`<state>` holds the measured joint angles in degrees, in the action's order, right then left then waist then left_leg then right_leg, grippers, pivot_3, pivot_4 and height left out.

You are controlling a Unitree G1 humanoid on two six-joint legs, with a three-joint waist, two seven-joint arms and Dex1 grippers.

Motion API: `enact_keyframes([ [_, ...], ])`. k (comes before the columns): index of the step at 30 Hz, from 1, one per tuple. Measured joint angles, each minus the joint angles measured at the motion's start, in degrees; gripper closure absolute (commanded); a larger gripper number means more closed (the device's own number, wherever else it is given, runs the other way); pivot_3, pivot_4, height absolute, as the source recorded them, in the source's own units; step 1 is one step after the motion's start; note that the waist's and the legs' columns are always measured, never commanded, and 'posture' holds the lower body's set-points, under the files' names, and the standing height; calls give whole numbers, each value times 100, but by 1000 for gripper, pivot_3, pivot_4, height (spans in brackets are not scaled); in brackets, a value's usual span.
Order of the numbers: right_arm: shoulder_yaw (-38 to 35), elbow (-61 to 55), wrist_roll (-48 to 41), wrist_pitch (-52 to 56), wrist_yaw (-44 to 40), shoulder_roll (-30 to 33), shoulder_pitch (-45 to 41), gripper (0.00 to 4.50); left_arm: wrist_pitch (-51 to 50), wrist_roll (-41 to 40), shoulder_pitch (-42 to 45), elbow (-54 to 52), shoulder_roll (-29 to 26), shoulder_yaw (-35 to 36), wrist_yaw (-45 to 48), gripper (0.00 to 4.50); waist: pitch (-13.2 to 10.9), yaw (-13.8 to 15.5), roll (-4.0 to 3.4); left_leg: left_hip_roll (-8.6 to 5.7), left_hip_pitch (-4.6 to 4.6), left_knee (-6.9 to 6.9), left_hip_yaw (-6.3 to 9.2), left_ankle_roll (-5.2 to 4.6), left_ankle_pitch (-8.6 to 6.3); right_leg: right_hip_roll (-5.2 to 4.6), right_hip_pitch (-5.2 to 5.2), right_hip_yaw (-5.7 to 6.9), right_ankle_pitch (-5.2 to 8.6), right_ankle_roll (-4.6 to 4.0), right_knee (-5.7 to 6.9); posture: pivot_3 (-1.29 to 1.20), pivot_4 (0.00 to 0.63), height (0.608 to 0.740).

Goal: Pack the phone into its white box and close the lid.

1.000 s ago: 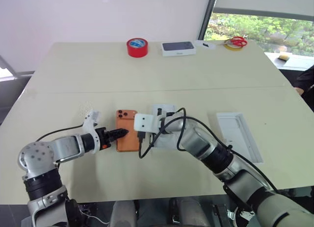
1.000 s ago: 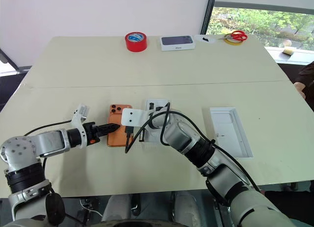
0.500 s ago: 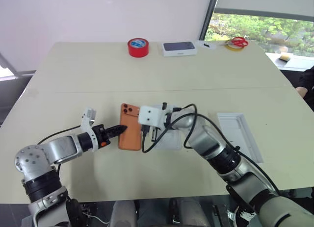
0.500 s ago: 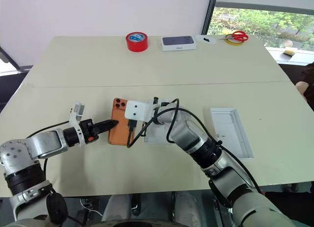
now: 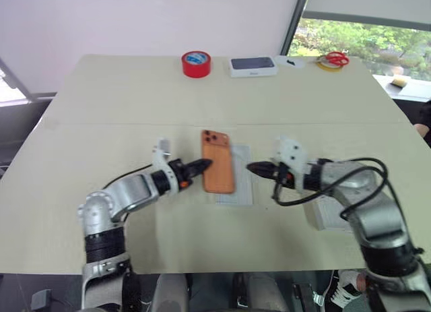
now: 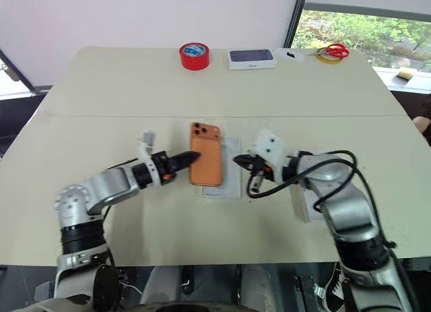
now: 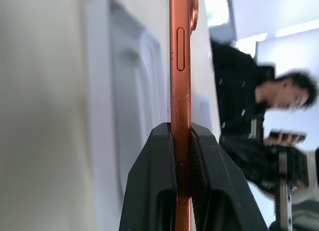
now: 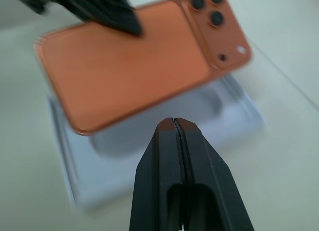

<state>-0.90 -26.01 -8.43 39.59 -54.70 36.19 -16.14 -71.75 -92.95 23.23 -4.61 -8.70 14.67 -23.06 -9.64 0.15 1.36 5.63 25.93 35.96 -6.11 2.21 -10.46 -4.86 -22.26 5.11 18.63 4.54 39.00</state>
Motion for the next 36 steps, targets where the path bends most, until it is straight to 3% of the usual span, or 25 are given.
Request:
enact_keyframes([
  [14, -228, -189, -323, -14, 585, 328, 399, 4500, 426, 294, 91, 263, -16, -642, 161, 4482, -1, 63, -3, 3, 6, 5, 9, 3, 1, 8, 1, 0, 1, -1, -3, 0, 150, 730],
  [15, -227, -189, -323, -29, 612, 347, 402, 4500, 453, 294, 91, 269, -20, -668, 161, 3587, -1, 62, -3, 3, 6, 5, 9, 3, 1, 8, 0, 0, 1, -1, -3, 0, 150, 730],
  [16, -225, -189, -322, -55, 632, 366, 403, 4500, 456, 294, 91, 270, -31, -697, 163, 3317, -1, 61, -3, 3, 6, 5, 9, 2, 1, 8, 0, 0, 1, -1, -3, 0, 150, 730],
  [22, -223, -160, -414, -144, 665, 409, 404, 4500, 450, 93, 89, 157, -216, -739, 305, 351, -1, 57, -3, 4, 6, 5, 10, 3, 1, 9, 1, 0, 1, -1, -3, 0, 150, 730],
  [23, -228, -138, -436, -165, 661, 411, 404, 4500, 446, 48, 90, 98, -300, -739, 342, 49, -1, 53, -3, 4, 5, 5, 10, 3, 1, 9, 2, 0, 1, -1, -3, 0, 150, 730],
  [33, -259, 95, -599, -377, 652, 578, 400, 4500, 232, 277, 0, -537, -1861, -703, 1454, 49, -3, 71, -5, 3, 7, 3, 7, 3, 1, 6, -1, 0, 1, -2, -5, 0, 150, 730],
  [36, -4, 230, -370, -371, 760, 738, 342, 4500, 430, 1180, 24, -636, -2325, -817, 1931, 800, -3, 58, -6, 4, 6, 0, 5, 3, 1, 8, -4, 0, 2, -3, -6, 0, 150, 730],
])
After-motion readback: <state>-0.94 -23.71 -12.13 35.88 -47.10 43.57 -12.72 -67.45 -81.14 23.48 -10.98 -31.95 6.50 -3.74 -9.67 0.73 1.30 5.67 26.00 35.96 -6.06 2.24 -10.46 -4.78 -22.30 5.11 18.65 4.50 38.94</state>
